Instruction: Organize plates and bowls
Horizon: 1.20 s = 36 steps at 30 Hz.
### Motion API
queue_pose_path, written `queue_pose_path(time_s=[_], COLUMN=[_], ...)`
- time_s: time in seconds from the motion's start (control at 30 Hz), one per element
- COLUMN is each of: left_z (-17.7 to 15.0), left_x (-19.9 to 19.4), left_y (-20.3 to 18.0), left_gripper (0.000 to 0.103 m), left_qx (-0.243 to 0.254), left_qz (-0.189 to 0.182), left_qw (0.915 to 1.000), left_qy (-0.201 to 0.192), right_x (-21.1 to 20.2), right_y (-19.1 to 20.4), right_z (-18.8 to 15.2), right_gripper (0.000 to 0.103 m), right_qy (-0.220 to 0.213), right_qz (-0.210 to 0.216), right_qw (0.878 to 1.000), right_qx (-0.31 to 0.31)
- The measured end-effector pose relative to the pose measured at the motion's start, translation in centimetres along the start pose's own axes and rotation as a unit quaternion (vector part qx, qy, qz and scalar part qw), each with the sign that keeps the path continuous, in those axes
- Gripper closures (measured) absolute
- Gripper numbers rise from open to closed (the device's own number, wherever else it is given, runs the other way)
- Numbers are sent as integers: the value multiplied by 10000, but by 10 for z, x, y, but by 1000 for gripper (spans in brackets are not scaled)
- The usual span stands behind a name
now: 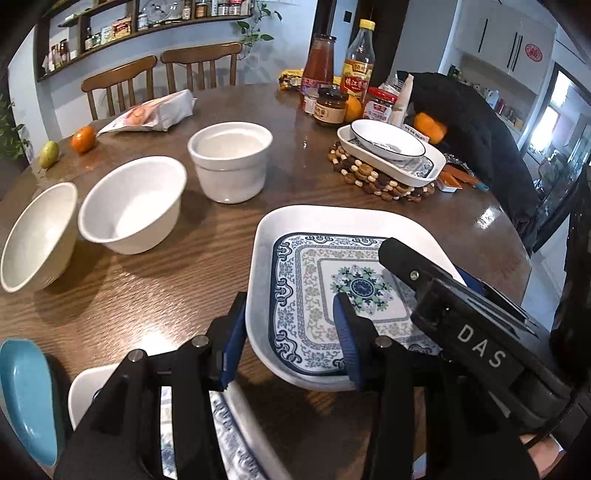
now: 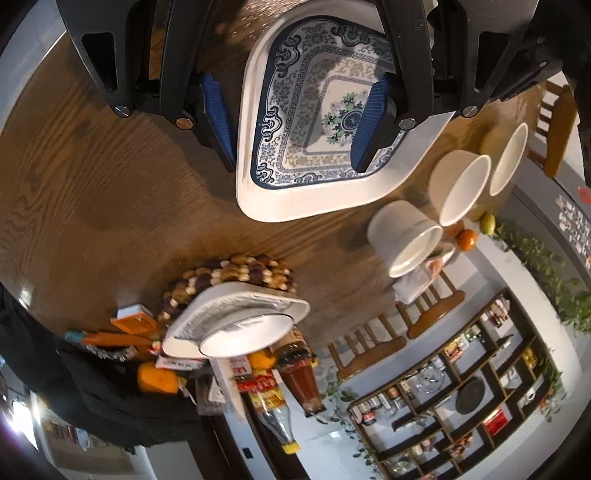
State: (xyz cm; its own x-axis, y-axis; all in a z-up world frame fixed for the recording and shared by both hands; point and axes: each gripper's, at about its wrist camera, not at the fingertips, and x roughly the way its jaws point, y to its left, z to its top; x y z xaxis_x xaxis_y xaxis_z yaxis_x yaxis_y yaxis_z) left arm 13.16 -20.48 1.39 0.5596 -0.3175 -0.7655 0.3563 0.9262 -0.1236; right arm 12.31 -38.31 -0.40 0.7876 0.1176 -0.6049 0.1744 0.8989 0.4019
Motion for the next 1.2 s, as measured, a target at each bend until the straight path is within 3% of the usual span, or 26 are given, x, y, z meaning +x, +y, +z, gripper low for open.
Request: queue_pose_path(time_s=[0.63,1.2], left_z=[-31,-70], left_x=[-73,-116], left_y=[44,83], left_gripper=[60,59], left_qx=[-464,-784], left_qz=[-67,313], left_qw=[9976,9922], left_qy=[-503,-922], right_x=[-44,-62], right_y=[71,122], right_z=[-18,-49], right_gripper=[39,39], right_qy=[-472,-474], right_qz=[262,752], right_qw=[9962,9901], right_qx=[-688,-1082])
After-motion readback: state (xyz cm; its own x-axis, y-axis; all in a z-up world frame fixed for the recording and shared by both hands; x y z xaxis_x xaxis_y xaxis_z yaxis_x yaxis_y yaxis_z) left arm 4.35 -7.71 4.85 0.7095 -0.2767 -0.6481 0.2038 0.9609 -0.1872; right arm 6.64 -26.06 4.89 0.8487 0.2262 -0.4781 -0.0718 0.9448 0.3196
